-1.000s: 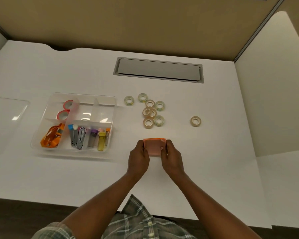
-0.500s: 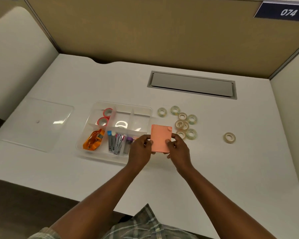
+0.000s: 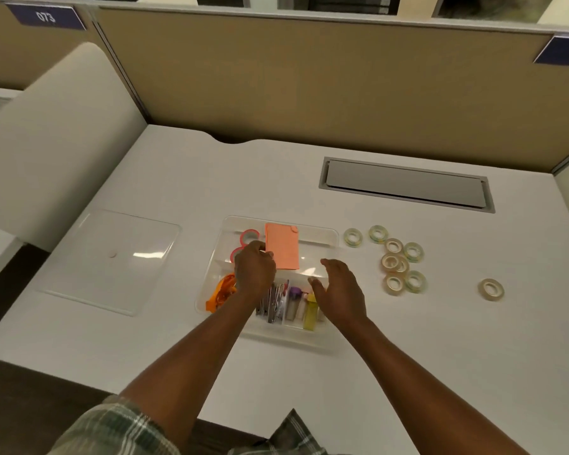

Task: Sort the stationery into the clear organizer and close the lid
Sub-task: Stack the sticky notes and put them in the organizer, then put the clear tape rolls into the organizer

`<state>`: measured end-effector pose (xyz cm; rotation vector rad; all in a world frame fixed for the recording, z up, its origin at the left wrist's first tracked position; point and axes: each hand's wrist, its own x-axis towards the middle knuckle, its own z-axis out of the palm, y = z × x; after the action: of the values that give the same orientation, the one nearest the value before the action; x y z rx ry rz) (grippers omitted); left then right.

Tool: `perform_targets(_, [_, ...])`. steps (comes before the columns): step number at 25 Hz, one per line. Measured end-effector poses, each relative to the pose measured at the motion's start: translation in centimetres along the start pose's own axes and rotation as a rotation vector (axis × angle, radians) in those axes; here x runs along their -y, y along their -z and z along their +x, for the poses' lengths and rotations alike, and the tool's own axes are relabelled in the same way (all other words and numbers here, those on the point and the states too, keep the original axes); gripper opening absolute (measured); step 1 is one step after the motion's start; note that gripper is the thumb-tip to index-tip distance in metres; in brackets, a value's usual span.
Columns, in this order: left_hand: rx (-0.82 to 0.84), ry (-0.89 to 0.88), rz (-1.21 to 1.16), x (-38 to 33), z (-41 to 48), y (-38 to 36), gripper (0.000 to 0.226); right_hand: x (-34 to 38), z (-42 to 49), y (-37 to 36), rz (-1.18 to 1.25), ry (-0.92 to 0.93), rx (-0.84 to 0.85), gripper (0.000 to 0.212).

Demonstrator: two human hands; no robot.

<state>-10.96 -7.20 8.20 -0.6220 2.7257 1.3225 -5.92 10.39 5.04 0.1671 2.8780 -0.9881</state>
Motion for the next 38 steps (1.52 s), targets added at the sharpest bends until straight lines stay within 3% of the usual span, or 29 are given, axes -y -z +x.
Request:
perform_targets(4, [0.005,-0.029,0.205,0.1,3.2,0.6,0.012,-0.7,-0.8,-1.8,-0.158,-0.003,0.075,0.058])
perform_targets(13, [0.232,-0.108,0.424,1.3,6.0,-1.5,0.019,-0.6,-1.3,-3.0,-0.157,-0.011,0.035,0.065])
perform_targets(20, [0.208,-0.298,0.702,1.8,5.5,-1.3,0.030,-0.7,-1.1,-3.0,-0.146,0.029,0.050,0.062])
perform_targets(24, [0.174,-0.403,0.625,1.8,4.4,-1.4,0.035,-1.4,-1.1,-1.7,-0.107,0.072,-0.111,0.055])
perform_targets(28, [0.186,-0.440,0.489,0.2,2.1,-2.3,0.041,-5.3,0.0,0.8,-0.188,-0.049,-0.268,0.049])
perform_targets(33, [0.185,-0.565,0.378,-2.3,-2.4,-4.8,0.034,-11.7,0.7,4.9,-0.290,-0.318,-0.145,0.057])
perform_targets(38, [0.237,-0.633,0.311,-4.1,-6.9,-8.2,0.029,-16.5,-0.4,6.9,-0.426,-0.266,-0.046,0.047])
